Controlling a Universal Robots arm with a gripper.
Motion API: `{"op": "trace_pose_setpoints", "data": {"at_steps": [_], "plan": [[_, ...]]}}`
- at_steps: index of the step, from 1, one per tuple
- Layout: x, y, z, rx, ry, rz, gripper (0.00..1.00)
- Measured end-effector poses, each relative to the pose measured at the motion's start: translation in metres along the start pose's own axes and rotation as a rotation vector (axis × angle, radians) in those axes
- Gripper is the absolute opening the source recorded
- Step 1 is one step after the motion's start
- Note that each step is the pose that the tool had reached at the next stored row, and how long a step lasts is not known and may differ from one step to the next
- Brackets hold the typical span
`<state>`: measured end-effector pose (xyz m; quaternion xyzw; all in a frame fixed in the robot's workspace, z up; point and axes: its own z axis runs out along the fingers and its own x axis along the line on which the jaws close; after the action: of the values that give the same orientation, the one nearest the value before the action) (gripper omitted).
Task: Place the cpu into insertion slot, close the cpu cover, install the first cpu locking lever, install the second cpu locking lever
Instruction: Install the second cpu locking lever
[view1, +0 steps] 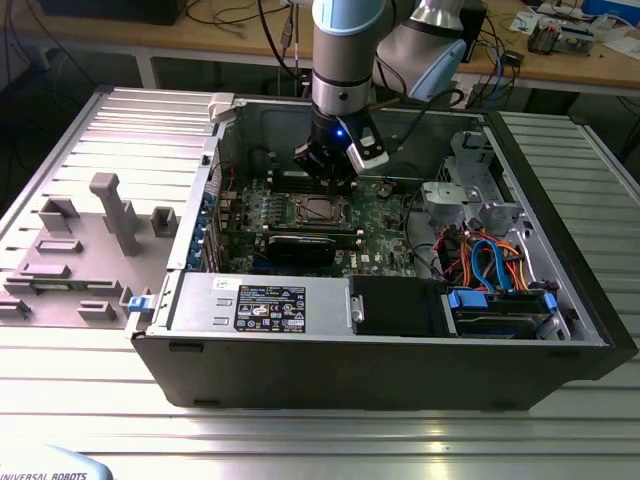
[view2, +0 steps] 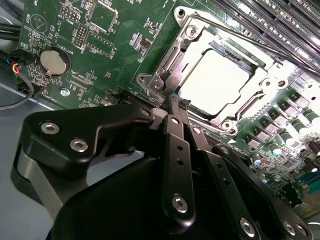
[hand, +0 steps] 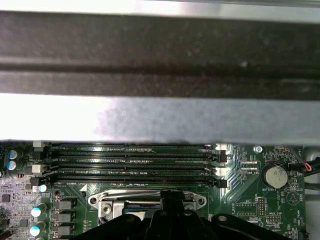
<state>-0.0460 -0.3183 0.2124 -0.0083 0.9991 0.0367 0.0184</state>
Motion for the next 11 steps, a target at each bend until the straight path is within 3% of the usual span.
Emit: {"op": "trace_pose_setpoints", "data": {"at_steps": [6,11], "plan": [[-0.0004,0.0007,-0.0091,-0.0001,-0.0001,0.0,0.11],[-0.0004,0.0005,-0.01,0.0,0.0,0.0,0.11]]}}
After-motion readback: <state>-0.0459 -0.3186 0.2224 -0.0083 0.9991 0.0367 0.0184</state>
